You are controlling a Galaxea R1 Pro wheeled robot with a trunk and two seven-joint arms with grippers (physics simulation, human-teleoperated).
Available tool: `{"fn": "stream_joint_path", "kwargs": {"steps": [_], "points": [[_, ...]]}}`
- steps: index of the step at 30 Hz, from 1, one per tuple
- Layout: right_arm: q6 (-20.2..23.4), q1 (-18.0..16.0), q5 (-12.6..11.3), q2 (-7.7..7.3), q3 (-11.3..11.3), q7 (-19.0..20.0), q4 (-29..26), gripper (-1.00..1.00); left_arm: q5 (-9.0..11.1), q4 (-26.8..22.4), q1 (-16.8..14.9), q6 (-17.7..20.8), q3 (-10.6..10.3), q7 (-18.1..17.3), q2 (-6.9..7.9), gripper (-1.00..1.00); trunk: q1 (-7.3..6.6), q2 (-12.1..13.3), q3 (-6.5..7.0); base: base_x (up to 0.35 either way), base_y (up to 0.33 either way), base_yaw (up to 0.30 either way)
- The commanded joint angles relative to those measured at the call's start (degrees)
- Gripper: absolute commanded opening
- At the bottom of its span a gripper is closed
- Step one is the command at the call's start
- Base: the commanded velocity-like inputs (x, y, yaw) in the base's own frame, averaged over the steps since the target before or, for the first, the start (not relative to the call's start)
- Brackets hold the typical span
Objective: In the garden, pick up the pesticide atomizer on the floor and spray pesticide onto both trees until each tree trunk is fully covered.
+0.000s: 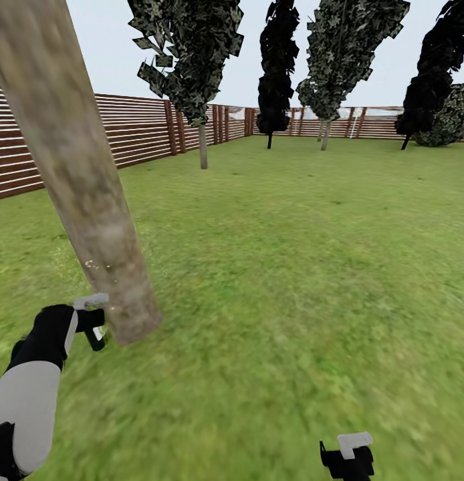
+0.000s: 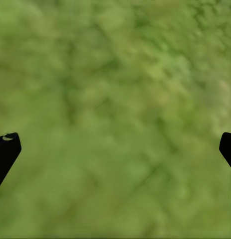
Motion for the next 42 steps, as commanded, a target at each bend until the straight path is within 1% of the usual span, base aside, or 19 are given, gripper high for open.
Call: {"fn": "stream_joint_path", "kwargs": {"steps": [1,2,4,7,11,14,19,29,33,34,36,42], "points": [[-0.20,-0.04,0.61,-0.01,-0.33,-0.33,0.11,1.00,-0.24,-0.08,0.50,-0.19,0.65,-0.29,0.76,-1.00,-0.01,-0.02,-0.04,0.005,-0.002,0.001],[-0.20,-0.08,0.61,-0.01,-0.33,-0.33,0.12,1.00,-0.28,-0.04,0.77,-1.11,0.87,-0.12,1.83,-1.00,-0.01,-0.02,-0.04,0.002,-0.001,0.000],[-0.20,-0.05,0.61,-0.01,-0.33,-0.33,0.12,1.00,-0.30,0.01,1.46,-1.92,0.91,-0.01,2.52,-1.00,-0.01,-0.02,-0.04,0.001,0.000,0.000],[-0.20,-0.09,0.61,-0.01,-0.32,-0.33,0.12,1.00,-0.06,0.01,1.82,-2.17,0.57,0.09,2.08,-1.00,-0.01,-0.02,-0.04,0.000,0.000,0.000],[-0.20,-0.05,0.61,-0.01,-0.31,-0.33,0.12,1.00,0.21,-0.56,0.93,-1.66,0.51,0.09,1.84,-1.00,-0.01,-0.02,-0.04,0.000,0.000,0.000],[-0.20,-0.07,0.61,-0.04,-0.33,-0.35,0.11,1.00,0.47,-0.84,1.57,-1.98,0.85,0.11,1.84,-1.00,-0.01,-0.02,-0.04,0.010,-0.021,0.000],[-0.20,-0.04,0.61,-0.19,-0.32,-0.37,0.12,1.00,0.54,-0.79,1.83,-2.14,0.55,0.15,1.68,-1.00,-0.01,-0.02,-0.04,0.081,-0.239,0.000],[-0.20,-0.05,0.61,-0.10,-0.33,-0.41,0.12,1.00,0.57,-0.45,1.84,-2.14,0.74,0.20,1.68,-1.00,-0.01,-0.02,-0.04,0.008,-0.270,0.002],[-0.20,-0.05,0.61,-0.09,-0.25,-0.42,0.12,1.00,0.63,0.05,1.92,-2.20,0.93,0.17,1.66,-1.00,-0.01,-0.02,-0.04,0.016,-0.270,0.218],[-0.20,-0.08,0.61,-0.10,-0.24,-0.42,0.12,1.00,0.62,0.70,1.92,-2.27,0.94,0.17,1.46,-1.00,-0.01,-0.02,-0.04,0.115,-0.267,0.272],[-0.20,-0.06,0.61,-0.07,-0.26,-0.41,0.12,1.00,0.55,1.35,1.86,-2.31,0.94,0.22,1.23,-1.00,-0.01,-0.02,-0.04,0.147,-0.257,0.275],[-0.20,-0.05,0.61,-0.01,-0.24,-0.38,0.12,1.00,0.57,1.58,1.84,-2.32,0.92,0.23,1.15,-1.00,-0.01,-0.02,-0.04,0.194,-0.229,0.232]]}}
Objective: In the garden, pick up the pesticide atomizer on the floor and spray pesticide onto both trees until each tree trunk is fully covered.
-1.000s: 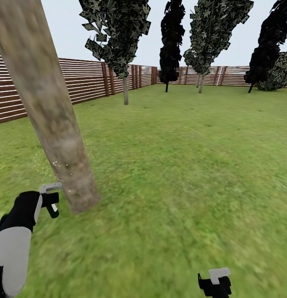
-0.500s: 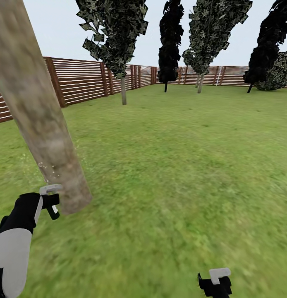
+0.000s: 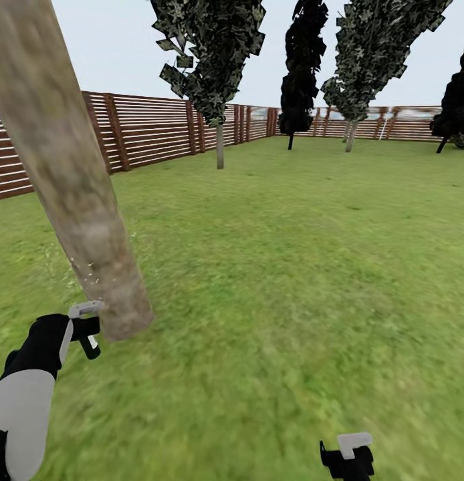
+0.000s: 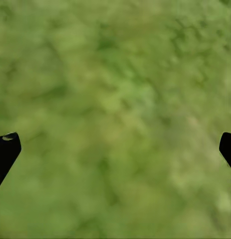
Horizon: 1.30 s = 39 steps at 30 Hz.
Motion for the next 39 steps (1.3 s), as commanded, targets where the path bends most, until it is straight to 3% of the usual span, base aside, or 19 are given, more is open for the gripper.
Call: {"fn": "stream_joint_path", "kwargs": {"steps": [1,9,14,15,16,17,20,29,39], "points": [[-0.21,-0.06,0.61,-0.01,-0.33,-0.32,0.12,1.00,-0.64,-0.08,-0.06,0.21,0.22,-0.51,-0.04,-1.00,0.01,-0.02,-0.05,0.282,-0.136,0.027],[-0.21,-0.06,0.61,-0.01,-0.33,-0.34,0.12,1.00,-0.74,-0.07,-0.06,0.13,0.23,-0.46,0.13,-1.00,0.01,-0.02,-0.05,0.235,-0.155,0.068],[-0.21,-0.05,0.61,-0.01,-0.33,-0.30,0.12,1.00,-0.64,0.07,-0.02,0.15,0.23,2.33,0.05,-1.00,0.01,-0.02,-0.05,0.006,-0.272,0.270],[-0.21,-0.09,0.61,-0.01,-0.34,-0.32,0.12,1.00,-0.67,1.60,0.01,-0.40,0.23,2.45,0.06,-1.00,0.01,-0.02,-0.05,0.000,-0.275,0.273],[-0.21,-0.05,0.61,-0.01,-0.33,-0.29,0.12,1.00,-0.75,4.29,0.03,-4.44,0.23,2.77,0.11,-1.00,0.01,-0.02,-0.05,0.070,-0.270,0.133],[-0.21,-0.03,0.61,-0.01,-0.33,-0.30,0.12,1.00,-0.74,4.90,0.03,-5.75,0.23,3.29,0.12,-1.00,0.01,-0.02,-0.05,0.114,-0.264,0.068],[-0.21,-0.06,0.61,-0.01,-0.33,-0.29,0.12,1.00,-0.47,5.53,0.03,-7.07,0.23,5.12,-0.01,-1.00,0.01,-0.02,-0.05,0.148,-0.259,0.019],[-0.21,-0.07,0.61,-0.01,-0.33,-0.29,0.12,1.00,-0.34,5.55,0.03,-7.26,0.23,5.29,-0.04,-1.00,0.01,-0.02,-0.05,0.087,-0.262,0.015],[-0.21,-0.06,0.61,-0.10,-0.33,-0.35,0.12,1.00,-0.35,4.81,-0.35,-7.26,0.15,5.29,-0.15,-1.00,0.01,-0.02,-0.05,0.044,-0.262,0.259]]}}
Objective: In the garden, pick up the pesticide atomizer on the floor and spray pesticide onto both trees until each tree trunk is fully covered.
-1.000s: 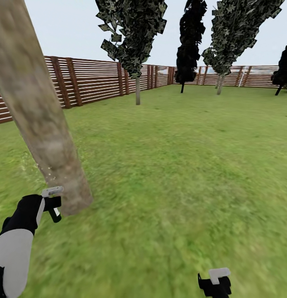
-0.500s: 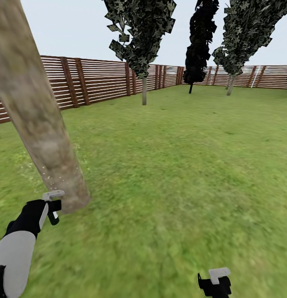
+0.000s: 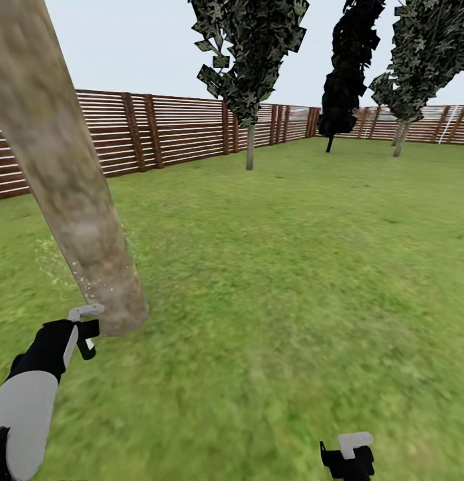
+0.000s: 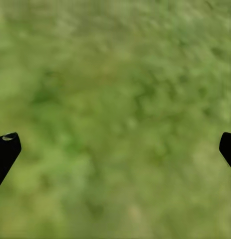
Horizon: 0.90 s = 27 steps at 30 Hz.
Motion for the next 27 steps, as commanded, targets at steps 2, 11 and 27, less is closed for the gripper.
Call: {"fn": "stream_joint_path", "kwargs": {"steps": [2,11,27], "points": [[-0.21,-0.03,0.61,-0.02,-0.33,-0.32,0.12,1.00,-0.65,-0.13,-0.12,0.23,0.23,-0.41,-0.37,-1.00,0.01,-0.02,-0.05,0.214,-0.216,0.276],[-0.21,-0.06,0.61,-0.19,-0.42,-0.27,0.03,1.00,-0.76,-0.31,-0.13,0.16,0.14,-0.32,-1.18,-1.00,0.01,-0.02,-0.05,0.199,-0.219,0.098],[-0.21,-0.03,0.61,-0.11,-0.37,-0.29,0.03,1.00,-1.03,0.49,0.31,-0.19,0.25,-0.23,-0.84,-1.00,0.01,-0.02,-0.05,0.204,-0.213,0.161]]}}
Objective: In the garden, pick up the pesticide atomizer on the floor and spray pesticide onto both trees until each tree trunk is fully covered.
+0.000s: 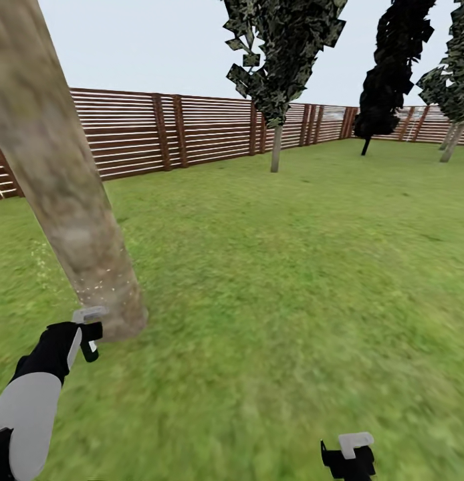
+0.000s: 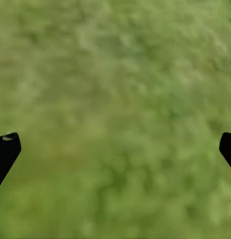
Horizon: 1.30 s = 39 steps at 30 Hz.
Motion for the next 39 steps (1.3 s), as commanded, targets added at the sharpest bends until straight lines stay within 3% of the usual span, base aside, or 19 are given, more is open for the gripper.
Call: {"fn": "stream_joint_path", "kwargs": {"steps": [1,6,8,13,14,15,17,19,20,22,23,25,26,28,39], "points": [[-0.21,-0.07,0.61,-0.02,-0.34,-0.33,0.11,1.00,-0.56,-0.10,-0.05,0.21,0.24,-0.39,-0.07,-1.00,0.00,-0.02,-0.05,0.049,-0.041,0.277],[-0.21,-0.07,0.61,-0.02,-0.36,-0.34,0.11,1.00,-0.23,-1.14,-1.04,0.29,-0.10,-0.52,-0.42,-1.00,0.00,-0.02,-0.05,0.008,-0.007,0.277],[-0.21,-0.06,0.61,-0.02,-0.37,-0.33,0.11,1.00,-0.21,-1.77,-3.84,0.46,-0.15,-0.89,-0.90,-1.00,0.00,-0.02,-0.05,0.000,0.000,0.255],[-0.21,-0.05,0.61,-0.17,-0.37,-0.39,0.11,1.00,-0.49,-1.93,-9.85,1.09,-0.64,-1.01,-5.20,-1.00,0.00,-0.02,-0.05,0.000,0.000,0.027],[-0.21,-0.04,0.61,-0.19,-0.40,-0.39,0.11,1.00,-0.58,-1.93,-10.70,1.73,-1.53,-1.05,-5.13,-1.00,0.00,-0.02,-0.05,0.000,0.000,0.000],[-0.21,-0.06,0.61,-0.19,-0.38,-0.39,0.11,1.00,-0.67,-1.99,-10.90,2.32,-1.82,-1.20,-4.06,-1.00,0.00,-0.02,-0.05,0.000,0.000,0.000],[-0.21,-0.06,0.61,-0.19,-0.37,-0.38,0.11,1.00,-0.37,-1.97,-10.60,2.57,-1.75,-1.44,-0.20,-1.00,0.00,-0.02,-0.05,0.000,0.000,0.000],[-0.21,-0.06,0.61,-0.19,-0.37,-0.38,0.11,1.00,-0.42,-2.10,-10.32,2.65,-2.10,-1.58,1.56,-1.00,0.00,-0.02,-0.05,0.000,0.000,0.000],[-0.21,-0.03,0.61,-0.19,-0.37,-0.37,0.11,1.00,-0.46,-2.21,-10.55,2.62,-2.14,-1.50,1.29,-1.00,0.00,-0.02,-0.05,0.000,0.000,0.000],[-0.21,-0.05,0.61,-0.19,-0.37,-0.37,0.11,1.00,-0.54,-2.41,-11.02,2.66,-3.65,-1.29,-1.21,-1.00,0.00,-0.02,-0.05,0.000,0.000,0.000],[-0.21,-0.06,0.61,-0.19,-0.37,-0.37,0.11,1.00,-0.53,-2.87,-11.07,2.80,-3.95,-1.28,-1.62,-1.00,0.00,-0.02,-0.05,0.000,0.000,0.000],[-0.21,-0.05,0.61,-0.19,-0.37,-0.37,0.11,1.00,-0.35,-4.59,-10.98,3.14,-3.94,-1.55,-1.09,-1.00,0.00,-0.02,-0.05,0.000,0.000,0.000],[-0.21,-0.08,0.61,-0.19,-0.37,-0.39,0.11,1.00,-0.27,-5.40,-10.55,3.16,-3.75,-1.67,0.31,-1.00,0.00,-0.02,-0.05,0.000,0.000,0.000],[-0.21,-0.05,0.61,-0.19,-0.37,-0.37,0.11,1.00,-0.26,-6.00,-10.17,3.09,-3.82,-1.70,1.01,-1.00,0.00,-0.02,-0.05,0.000,0.000,0.000],[-0.21,-0.07,0.61,-0.14,-0.37,-0.37,0.11,1.00,-0.31,-6.24,-9.96,3.06,-4.08,-1.54,0.67,-1.00,0.00,-0.02,-0.05,0.000,-0.221,0.000]]}}
